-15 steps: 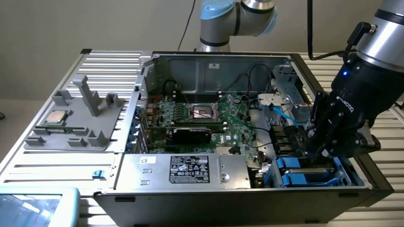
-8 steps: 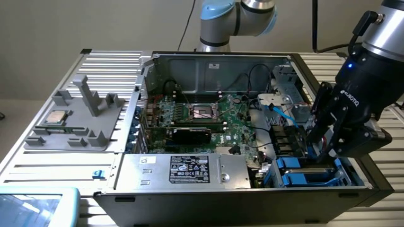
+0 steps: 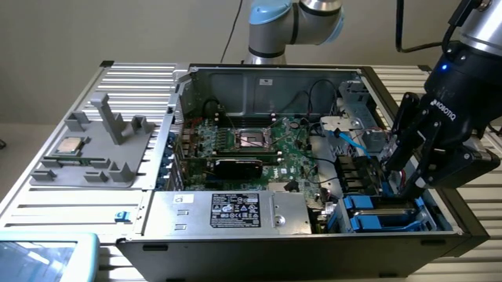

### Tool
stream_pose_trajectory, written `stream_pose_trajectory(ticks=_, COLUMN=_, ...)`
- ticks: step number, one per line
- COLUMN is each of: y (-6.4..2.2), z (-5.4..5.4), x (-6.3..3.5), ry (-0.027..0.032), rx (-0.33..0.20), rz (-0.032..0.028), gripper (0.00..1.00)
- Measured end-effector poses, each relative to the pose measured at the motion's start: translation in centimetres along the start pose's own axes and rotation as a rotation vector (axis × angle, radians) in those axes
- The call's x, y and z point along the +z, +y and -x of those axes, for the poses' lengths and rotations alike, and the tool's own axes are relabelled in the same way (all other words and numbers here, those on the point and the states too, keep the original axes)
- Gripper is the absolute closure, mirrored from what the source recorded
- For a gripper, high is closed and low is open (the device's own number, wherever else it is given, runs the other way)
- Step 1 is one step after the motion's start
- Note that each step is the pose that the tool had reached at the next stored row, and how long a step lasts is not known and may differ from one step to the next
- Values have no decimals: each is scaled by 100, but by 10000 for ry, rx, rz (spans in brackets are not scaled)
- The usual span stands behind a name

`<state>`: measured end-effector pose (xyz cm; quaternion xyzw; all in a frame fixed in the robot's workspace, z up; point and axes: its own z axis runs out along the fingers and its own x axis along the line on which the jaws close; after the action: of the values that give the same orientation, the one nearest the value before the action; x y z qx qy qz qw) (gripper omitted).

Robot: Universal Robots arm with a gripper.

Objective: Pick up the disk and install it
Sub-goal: 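Insert the second disk wire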

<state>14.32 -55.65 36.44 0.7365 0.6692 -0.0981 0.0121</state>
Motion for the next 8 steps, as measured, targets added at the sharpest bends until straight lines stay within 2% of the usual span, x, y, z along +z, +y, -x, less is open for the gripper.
stream_pose_trajectory(ticks=8, y=0, z=0, x=0, ry=4, rx=0, rz=0, gripper=46)
